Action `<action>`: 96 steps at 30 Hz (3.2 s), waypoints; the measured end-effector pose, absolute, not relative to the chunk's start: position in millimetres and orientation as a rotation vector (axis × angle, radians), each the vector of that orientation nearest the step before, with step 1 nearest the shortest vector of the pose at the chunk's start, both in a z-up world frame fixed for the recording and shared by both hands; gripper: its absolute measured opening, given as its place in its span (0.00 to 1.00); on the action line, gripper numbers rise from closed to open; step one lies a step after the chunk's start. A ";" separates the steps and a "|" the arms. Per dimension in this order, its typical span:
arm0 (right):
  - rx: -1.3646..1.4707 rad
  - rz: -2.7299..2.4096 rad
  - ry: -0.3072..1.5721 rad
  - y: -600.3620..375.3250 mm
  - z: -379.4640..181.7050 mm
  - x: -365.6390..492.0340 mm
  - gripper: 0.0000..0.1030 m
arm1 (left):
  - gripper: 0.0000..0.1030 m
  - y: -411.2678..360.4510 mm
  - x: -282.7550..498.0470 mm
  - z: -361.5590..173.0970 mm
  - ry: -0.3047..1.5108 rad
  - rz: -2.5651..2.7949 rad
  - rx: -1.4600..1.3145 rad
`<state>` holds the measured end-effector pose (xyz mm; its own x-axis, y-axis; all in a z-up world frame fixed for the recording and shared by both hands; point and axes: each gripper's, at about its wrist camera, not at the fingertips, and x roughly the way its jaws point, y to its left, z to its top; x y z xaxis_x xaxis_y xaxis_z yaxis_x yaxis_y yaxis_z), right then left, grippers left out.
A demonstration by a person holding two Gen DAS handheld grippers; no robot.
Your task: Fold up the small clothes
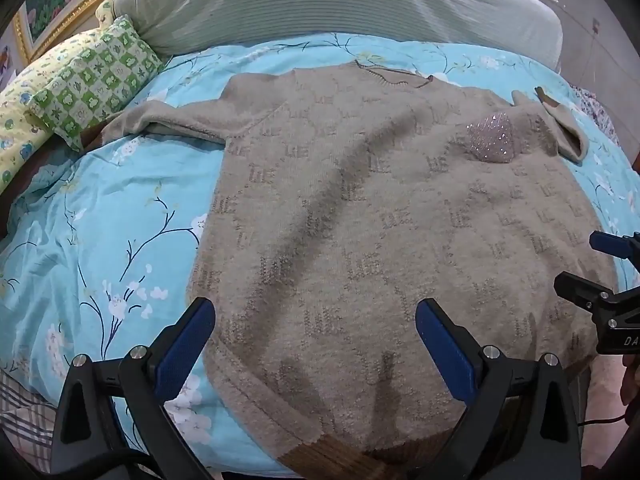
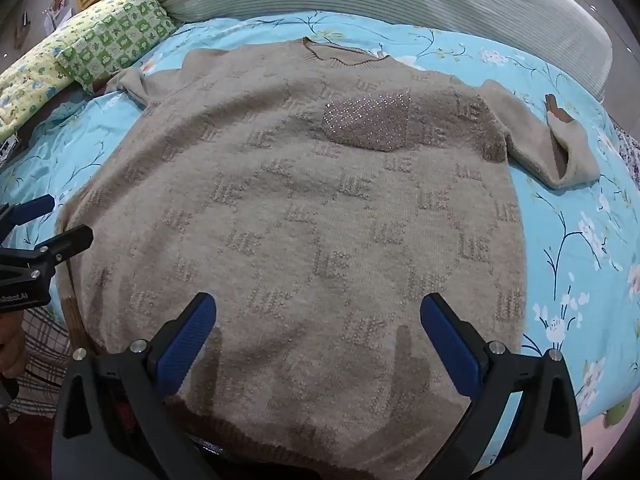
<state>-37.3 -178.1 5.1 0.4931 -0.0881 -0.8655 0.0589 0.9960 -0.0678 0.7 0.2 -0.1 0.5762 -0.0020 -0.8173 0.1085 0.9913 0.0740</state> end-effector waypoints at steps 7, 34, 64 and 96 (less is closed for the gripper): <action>-0.031 -0.093 1.050 -179.9 6.5 -34.8 0.99 | 0.98 -1.0 2.9 -0.8 0.957 -0.077 0.109; 0.002 -0.104 1.046 -188.5 8.9 -32.4 0.99 | 0.98 -0.8 9.6 -3.3 0.961 -0.085 0.112; 0.181 -0.148 0.917 -237.3 30.7 -21.9 0.99 | 0.98 0.1 54.6 12.7 0.950 -0.142 -0.064; 0.215 -0.588 0.958 -516.6 37.8 149.2 0.73 | 0.98 -2.3 205.3 -7.6 1.005 -0.094 -0.075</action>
<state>149.2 -516.6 37.8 0.4345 -0.3760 -0.8184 0.5601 0.8244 -0.0813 205.3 -2.3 -7.6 0.5323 -0.1135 -0.8389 0.0441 0.9933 -0.1064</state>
